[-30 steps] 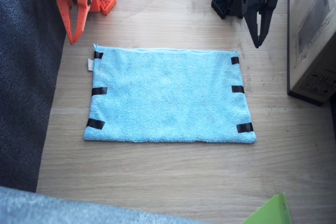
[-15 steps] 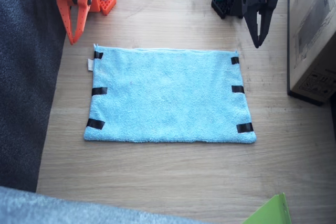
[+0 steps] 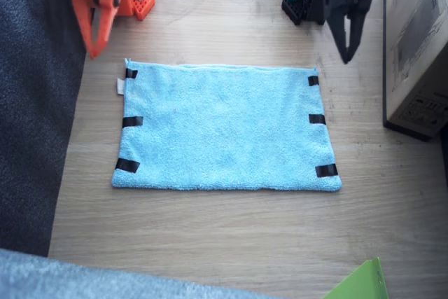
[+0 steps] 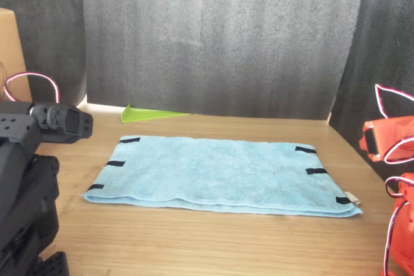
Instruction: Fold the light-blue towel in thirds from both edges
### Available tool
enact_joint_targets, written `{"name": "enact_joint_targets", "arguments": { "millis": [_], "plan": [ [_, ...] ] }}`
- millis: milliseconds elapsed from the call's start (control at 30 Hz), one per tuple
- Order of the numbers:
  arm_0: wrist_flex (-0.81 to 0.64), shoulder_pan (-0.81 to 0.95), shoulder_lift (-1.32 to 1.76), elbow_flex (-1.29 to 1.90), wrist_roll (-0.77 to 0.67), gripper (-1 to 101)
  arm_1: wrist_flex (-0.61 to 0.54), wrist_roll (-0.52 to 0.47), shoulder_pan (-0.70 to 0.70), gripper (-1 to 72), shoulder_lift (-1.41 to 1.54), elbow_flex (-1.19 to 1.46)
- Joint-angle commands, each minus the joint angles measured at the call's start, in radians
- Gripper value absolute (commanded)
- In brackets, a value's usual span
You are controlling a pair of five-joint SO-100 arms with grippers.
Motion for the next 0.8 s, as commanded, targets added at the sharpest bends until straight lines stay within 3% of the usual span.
{"name": "enact_joint_targets", "arguments": {
  "millis": [0, 233, 467, 633, 767],
  "plan": [
    [-0.011, 0.025, -0.003, -0.038, 0.011, 0, -0.008, -0.006, -0.005, -0.1, -0.051, -0.086],
    [-0.071, 0.017, -0.35, -0.241, 0.015, 0, 0.003, -0.015, 0.017, -0.1, -0.543, -0.439],
    [-0.037, -0.015, -0.942, -0.649, 0.02, 0, 0.132, -0.011, 0.107, -0.1, -1.009, -0.824],
    [-0.012, -0.018, -1.19, -0.838, 0.02, 0, 0.268, 0.003, 0.143, -0.1, -1.382, -1.085],
    [0.017, -0.044, -1.307, -0.92, 0.02, 0, 0.242, 0.015, 0.109, 2.5, -1.457, -1.121]
  ]
}}
